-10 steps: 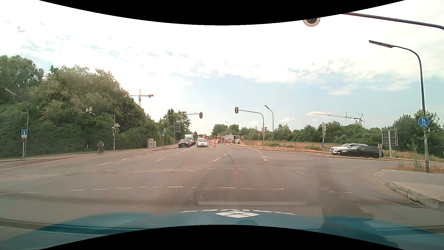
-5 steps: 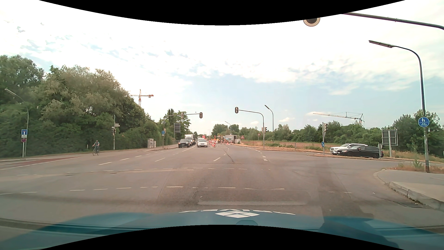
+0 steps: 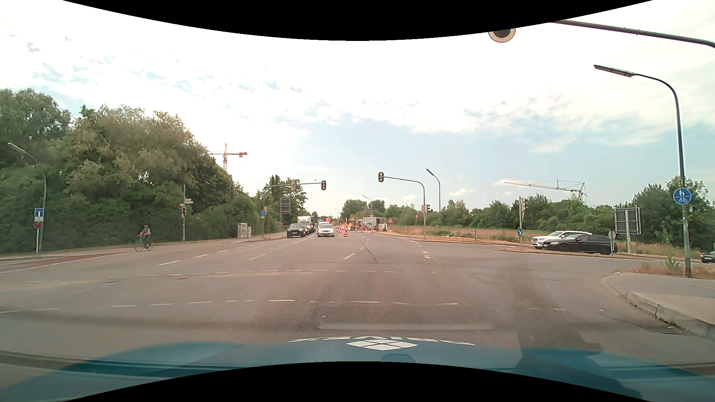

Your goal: Follow the waypoints while adhering to traffic rules and regulations

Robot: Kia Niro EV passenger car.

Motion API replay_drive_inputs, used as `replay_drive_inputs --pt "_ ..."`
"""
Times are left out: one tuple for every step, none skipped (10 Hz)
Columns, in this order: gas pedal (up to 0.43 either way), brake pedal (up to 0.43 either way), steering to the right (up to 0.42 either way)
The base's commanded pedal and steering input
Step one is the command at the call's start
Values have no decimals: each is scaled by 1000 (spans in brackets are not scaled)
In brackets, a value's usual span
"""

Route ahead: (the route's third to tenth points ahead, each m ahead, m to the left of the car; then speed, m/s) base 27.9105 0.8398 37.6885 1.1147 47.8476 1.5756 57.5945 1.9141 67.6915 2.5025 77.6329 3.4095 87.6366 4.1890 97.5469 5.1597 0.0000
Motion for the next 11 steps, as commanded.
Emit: replay_drive_inputs --pt "0 262 14" --pt "0 262 14" --pt "0 262 14" --pt "0 268 14" --pt "0 268 14" --pt "0 268 14" --pt "0 268 14" --pt "0 262 14" --pt "0 268 14" --pt "0 268 14" --pt "0 268 14"
